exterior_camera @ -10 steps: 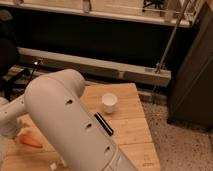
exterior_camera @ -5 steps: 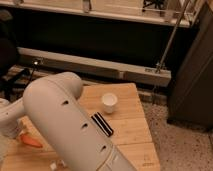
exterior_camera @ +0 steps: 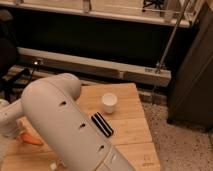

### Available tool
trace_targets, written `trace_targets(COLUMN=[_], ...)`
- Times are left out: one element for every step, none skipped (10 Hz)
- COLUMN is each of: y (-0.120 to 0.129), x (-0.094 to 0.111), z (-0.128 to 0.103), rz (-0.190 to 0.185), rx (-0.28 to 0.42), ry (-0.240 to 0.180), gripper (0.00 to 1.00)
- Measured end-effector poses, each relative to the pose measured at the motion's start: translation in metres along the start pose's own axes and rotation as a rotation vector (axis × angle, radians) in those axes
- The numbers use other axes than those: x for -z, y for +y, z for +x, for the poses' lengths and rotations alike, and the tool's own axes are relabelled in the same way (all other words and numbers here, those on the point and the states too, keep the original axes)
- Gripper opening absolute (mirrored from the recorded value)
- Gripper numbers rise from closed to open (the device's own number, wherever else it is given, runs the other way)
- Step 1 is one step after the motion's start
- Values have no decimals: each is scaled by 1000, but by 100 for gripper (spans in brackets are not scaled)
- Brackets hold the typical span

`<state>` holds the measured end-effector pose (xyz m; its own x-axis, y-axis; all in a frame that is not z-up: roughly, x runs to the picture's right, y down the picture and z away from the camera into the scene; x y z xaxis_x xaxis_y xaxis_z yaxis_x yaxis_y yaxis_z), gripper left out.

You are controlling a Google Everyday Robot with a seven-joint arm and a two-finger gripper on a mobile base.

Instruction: Place the pepper in the ceramic cup

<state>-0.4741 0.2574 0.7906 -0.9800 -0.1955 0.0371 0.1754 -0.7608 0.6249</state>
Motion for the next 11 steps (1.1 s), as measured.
trace_targets(y=[9, 20, 37, 55, 81, 94, 109, 117, 124, 130, 136], x=[13, 28, 55, 85, 127, 153, 186, 204, 223, 241, 255], z=[0, -3, -13, -30, -61, -82, -110, -124, -137, -147, -153], rz=[-12, -31, -65, -104, -164, -201, -244, -264, -279, -289, -290], rx=[-24, -49, -82, -112, -155, -177, -205, -219, -228, -230, -232], ry=[48, 95, 165, 225, 295, 340, 400, 435, 470, 501, 523], gripper=[10, 10, 10, 10, 10, 10, 10, 10, 10, 10, 10])
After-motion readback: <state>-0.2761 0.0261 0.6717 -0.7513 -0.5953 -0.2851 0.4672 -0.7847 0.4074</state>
